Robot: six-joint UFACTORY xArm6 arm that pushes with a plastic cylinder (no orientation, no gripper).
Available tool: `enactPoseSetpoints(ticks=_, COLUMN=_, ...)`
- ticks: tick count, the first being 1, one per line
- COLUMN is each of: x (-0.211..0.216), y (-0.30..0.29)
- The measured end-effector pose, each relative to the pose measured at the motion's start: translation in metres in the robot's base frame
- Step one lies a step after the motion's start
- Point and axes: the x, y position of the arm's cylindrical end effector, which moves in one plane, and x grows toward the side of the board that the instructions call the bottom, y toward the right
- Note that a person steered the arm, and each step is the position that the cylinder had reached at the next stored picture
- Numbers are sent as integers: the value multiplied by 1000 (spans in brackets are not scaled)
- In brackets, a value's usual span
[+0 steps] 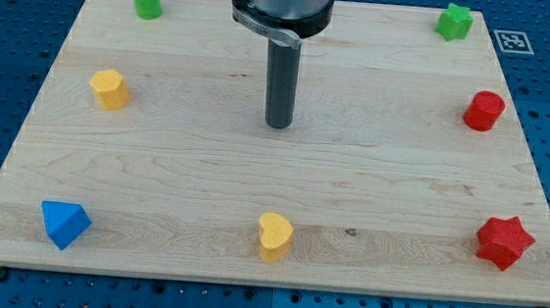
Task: Place the green circle diagonally top right to the blue triangle
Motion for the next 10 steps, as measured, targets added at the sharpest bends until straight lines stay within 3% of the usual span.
enactPoseSetpoints(ticks=10, x=-10, y=-30)
